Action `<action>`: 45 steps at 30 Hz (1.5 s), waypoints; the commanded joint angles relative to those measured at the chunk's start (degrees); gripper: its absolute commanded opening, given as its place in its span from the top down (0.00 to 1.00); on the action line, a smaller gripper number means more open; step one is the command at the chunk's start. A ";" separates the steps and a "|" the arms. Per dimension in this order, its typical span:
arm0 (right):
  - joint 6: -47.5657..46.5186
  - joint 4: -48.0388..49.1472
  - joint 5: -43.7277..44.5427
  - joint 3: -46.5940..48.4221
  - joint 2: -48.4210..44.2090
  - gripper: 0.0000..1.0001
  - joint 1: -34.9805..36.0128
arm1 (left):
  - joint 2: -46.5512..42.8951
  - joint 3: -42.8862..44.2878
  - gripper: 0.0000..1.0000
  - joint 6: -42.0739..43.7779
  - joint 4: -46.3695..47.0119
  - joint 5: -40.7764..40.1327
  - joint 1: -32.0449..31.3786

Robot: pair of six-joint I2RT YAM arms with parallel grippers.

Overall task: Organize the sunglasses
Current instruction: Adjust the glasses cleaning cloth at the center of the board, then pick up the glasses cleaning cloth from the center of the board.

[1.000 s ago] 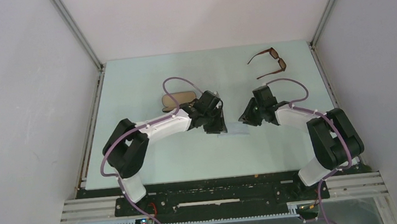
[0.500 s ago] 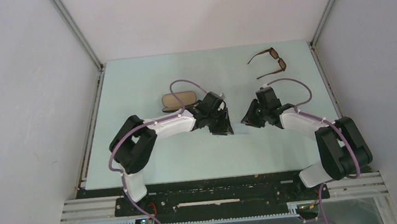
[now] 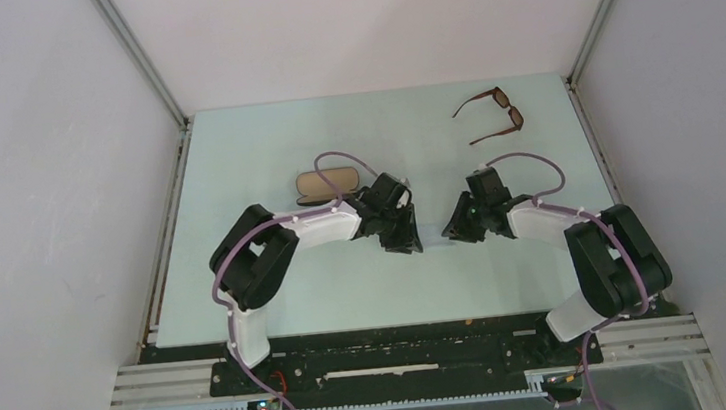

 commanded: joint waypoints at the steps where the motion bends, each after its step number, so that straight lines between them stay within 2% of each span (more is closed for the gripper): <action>1: -1.50 -1.44 -0.31 0.43 -3.17 0.67 -1.14 | -6.98 0.74 0.62 3.06 -2.58 -0.97 0.12; 5: -2.20 -4.69 1.26 1.75 -11.43 0.65 -1.33 | -12.22 2.49 0.61 4.19 -6.37 -3.76 1.39; 9: -3.84 -7.65 3.57 2.15 -16.01 0.63 -1.94 | -15.41 2.63 0.60 4.82 -8.59 -5.50 5.25; 16: -5.43 -8.32 3.06 0.22 -16.69 0.63 -2.74 | -16.09 6.51 0.54 8.60 -15.42 -11.25 12.32; 19: -6.22 -7.92 1.51 0.13 -15.13 0.62 -2.94 | -13.88 8.97 0.47 10.53 -18.69 -10.87 13.92; 23: -8.89 -6.94 0.48 0.20 -11.74 0.62 -4.06 | -10.68 9.54 0.44 10.29 -18.82 -6.22 12.77; 33: -14.42 -7.50 -1.47 4.72 -0.21 0.62 -4.29 | -5.53 5.28 0.42 3.01 -10.59 -4.61 6.75; 45: -14.24 -6.80 -3.39 5.69 4.26 0.65 -3.55 | 0.54 5.44 0.49 -0.81 -7.81 -3.01 4.80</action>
